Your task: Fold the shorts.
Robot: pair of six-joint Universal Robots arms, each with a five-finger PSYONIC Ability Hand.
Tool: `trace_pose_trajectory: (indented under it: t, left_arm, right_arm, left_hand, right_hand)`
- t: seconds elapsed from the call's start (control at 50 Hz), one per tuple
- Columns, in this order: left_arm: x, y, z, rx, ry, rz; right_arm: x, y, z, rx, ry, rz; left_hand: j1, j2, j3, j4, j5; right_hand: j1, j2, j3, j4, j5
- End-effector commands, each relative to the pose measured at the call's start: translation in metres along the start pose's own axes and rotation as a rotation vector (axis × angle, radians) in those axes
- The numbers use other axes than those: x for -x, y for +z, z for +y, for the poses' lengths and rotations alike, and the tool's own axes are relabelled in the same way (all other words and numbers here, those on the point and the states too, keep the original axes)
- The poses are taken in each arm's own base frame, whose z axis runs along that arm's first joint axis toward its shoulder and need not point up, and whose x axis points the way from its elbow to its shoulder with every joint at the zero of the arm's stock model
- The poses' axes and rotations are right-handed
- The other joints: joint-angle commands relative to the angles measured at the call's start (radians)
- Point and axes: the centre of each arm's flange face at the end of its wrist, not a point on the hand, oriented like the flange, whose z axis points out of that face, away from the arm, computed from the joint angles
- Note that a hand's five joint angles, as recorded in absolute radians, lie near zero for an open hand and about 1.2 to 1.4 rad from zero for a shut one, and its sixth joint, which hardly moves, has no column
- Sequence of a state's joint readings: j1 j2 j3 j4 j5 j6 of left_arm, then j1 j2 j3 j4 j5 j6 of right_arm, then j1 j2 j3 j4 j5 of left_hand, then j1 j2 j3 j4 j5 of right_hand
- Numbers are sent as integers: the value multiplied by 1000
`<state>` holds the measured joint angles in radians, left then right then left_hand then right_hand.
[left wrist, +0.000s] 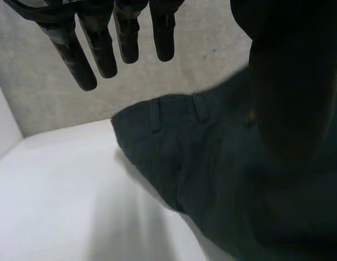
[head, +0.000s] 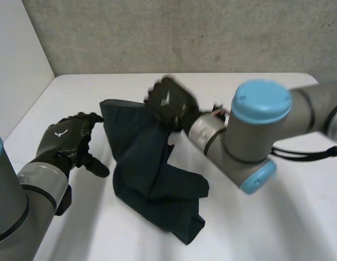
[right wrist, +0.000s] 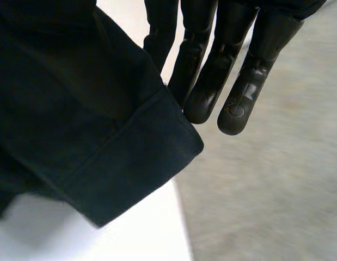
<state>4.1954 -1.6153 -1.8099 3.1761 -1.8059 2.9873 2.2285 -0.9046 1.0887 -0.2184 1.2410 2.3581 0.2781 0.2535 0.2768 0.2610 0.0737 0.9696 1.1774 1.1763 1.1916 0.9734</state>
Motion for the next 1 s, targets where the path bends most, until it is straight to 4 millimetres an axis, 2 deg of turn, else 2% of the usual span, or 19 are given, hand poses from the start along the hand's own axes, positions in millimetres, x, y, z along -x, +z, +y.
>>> trace_pose_trajectory:
  t: [0.02,0.12,0.24,0.28,0.36,0.44,0.54,0.62,0.64,0.72,0.74,0.8,0.88,0.9,0.96,0.98,1.0]
  left_arm:
    - [-8,6,-2,14,-148,41]
    - [-10,13,1,26,-208,41]
    - [-17,31,26,111,-184,37]
    - [-27,33,40,156,-166,64]
    - [-48,32,64,223,-128,124]
    - [-63,32,79,258,-104,161]
    - [-78,34,86,262,-96,197]
    - [-85,48,92,255,-99,193]
    - [-87,51,91,248,-101,196]
    - [-92,62,93,235,-91,190]
    - [-93,67,91,225,-88,184]
    - [-91,73,84,216,-85,164]
    - [-63,98,56,191,-70,67]
    - [-46,114,36,149,-47,23]
    - [-23,134,5,76,14,-24]
    - [-14,145,-14,25,77,-42]
    - [-13,150,-22,2,116,-44]
  right_arm:
    - [-61,-14,-44,34,66,212]
    - [-78,-27,-64,60,68,233]
    - [-98,-40,-82,66,67,305]
    - [-102,-45,-84,87,68,328]
    - [-95,-49,-79,122,77,311]
    - [-88,-51,-72,148,83,290]
    - [-83,-53,-67,169,95,274]
    - [-80,-58,-65,186,98,268]
    - [-81,-61,-66,187,98,269]
    - [-86,-69,-70,187,96,283]
    - [-86,-71,-71,186,94,284]
    - [-81,-77,-67,220,90,258]
    - [-69,-86,-54,304,109,192]
    - [-67,-88,-49,325,112,181]
    - [-60,-95,-35,389,129,142]
    - [-59,-96,-33,399,134,138]
    - [-57,-97,-31,405,144,133]
  left_hand:
    - [-41,-16,-40,-24,-11]
    - [-65,-40,-63,-47,-35]
    - [-91,-66,-90,-74,-61]
    - [-88,-64,-87,-71,-58]
    - [-88,-64,-87,-71,-58]
    - [-88,-63,-87,-71,-58]
    - [-79,-55,-78,-62,-50]
    - [-21,4,-20,-4,9]
    - [46,71,48,63,76]
    - [1005,1029,1006,1022,1035]
    - [1117,1142,1118,1134,1147]
    - [1118,1143,1119,1135,1148]
    - [1118,1143,1119,1135,1148]
    - [1118,1143,1119,1135,1148]
    - [1118,1143,1119,1135,1148]
    - [1118,1143,1119,1135,1148]
    - [1118,1143,1119,1135,1148]
  right_hand:
    - [427,219,220,205,248]
    - [427,219,220,205,248]
    - [427,219,220,205,248]
    - [427,219,220,205,248]
    - [427,219,220,205,248]
    - [427,219,220,205,248]
    - [427,219,220,205,248]
    - [427,219,220,205,248]
    - [427,219,220,205,248]
    - [427,219,220,205,248]
    - [427,219,220,205,248]
    - [427,219,220,205,248]
    - [427,219,220,205,248]
    - [427,219,220,205,248]
    - [427,219,220,205,248]
    - [427,219,220,205,248]
    - [427,219,220,205,248]
